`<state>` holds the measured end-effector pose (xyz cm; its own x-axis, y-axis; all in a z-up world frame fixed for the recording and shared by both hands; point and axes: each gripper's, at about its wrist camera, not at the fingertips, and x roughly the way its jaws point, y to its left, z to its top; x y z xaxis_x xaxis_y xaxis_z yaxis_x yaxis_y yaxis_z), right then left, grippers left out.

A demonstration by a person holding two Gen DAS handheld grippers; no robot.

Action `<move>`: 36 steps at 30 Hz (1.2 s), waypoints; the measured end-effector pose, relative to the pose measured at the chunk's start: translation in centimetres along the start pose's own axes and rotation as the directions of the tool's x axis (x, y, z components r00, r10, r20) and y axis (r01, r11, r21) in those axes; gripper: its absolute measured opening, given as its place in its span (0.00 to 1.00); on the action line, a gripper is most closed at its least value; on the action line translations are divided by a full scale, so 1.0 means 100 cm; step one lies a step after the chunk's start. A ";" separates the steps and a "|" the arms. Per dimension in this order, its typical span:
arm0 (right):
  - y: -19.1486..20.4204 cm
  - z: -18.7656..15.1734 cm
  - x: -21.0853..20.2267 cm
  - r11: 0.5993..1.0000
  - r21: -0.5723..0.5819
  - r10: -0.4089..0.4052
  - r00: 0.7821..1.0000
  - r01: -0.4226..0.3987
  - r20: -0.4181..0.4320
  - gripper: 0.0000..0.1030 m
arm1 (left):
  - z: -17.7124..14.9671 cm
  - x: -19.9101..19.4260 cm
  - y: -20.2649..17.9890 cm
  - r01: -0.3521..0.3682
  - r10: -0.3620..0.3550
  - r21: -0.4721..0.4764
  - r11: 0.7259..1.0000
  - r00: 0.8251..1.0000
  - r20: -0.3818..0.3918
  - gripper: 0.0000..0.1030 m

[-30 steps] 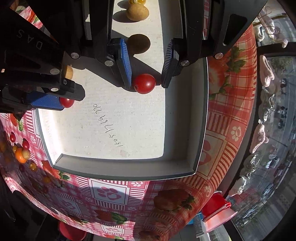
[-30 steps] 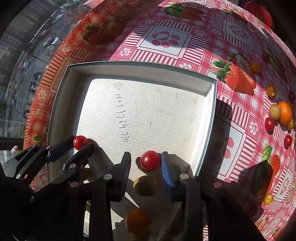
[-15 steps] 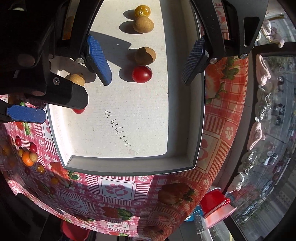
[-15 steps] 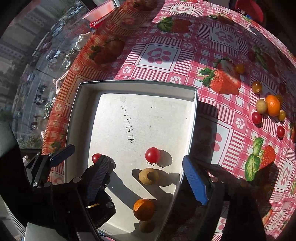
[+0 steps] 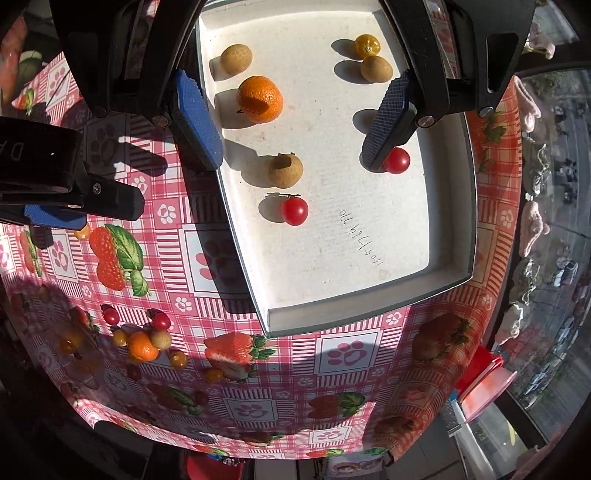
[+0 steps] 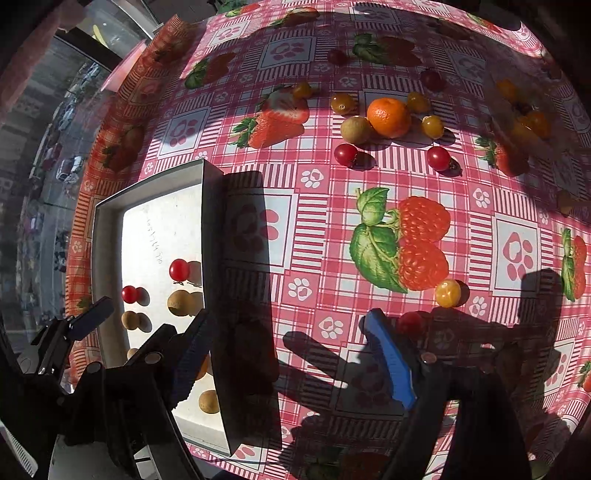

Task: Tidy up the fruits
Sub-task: 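Move both open grippers back toward the fruits on the tablecloth, then grasp a brown round fruit with the right gripper while the left grasps a red cherry tomato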

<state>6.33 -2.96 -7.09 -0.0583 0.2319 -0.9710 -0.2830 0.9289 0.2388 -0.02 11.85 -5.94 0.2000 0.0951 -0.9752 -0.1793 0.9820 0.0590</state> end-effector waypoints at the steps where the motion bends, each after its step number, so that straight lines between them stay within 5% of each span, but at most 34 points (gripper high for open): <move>1: -0.014 -0.002 -0.001 0.999 0.032 -0.011 1.000 0.011 -0.004 0.82 | 0.003 -0.001 -0.008 0.005 -0.005 0.014 1.000 1.000 0.003 0.77; 12: -0.143 -0.001 -0.022 0.966 0.232 -0.127 0.991 0.115 0.039 0.82 | 0.062 0.007 -0.085 0.039 -0.044 0.099 0.994 0.998 0.044 0.77; 21: -0.230 0.033 -0.033 0.940 0.298 -0.202 0.974 0.164 0.101 0.82 | 0.114 0.054 -0.112 0.025 -0.026 0.044 0.999 0.999 0.036 0.77; 36: -0.258 0.088 -0.013 0.946 0.217 -0.277 0.949 0.242 0.148 0.77 | 0.134 0.092 -0.124 0.019 -0.019 0.018 1.000 1.000 0.017 0.76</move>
<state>22.11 -24.67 -11.85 0.1648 0.0055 -0.9863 -0.0740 0.9972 -0.0068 16.90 2.71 -12.80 0.2198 0.0787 -0.9724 -0.1580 0.9864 0.0441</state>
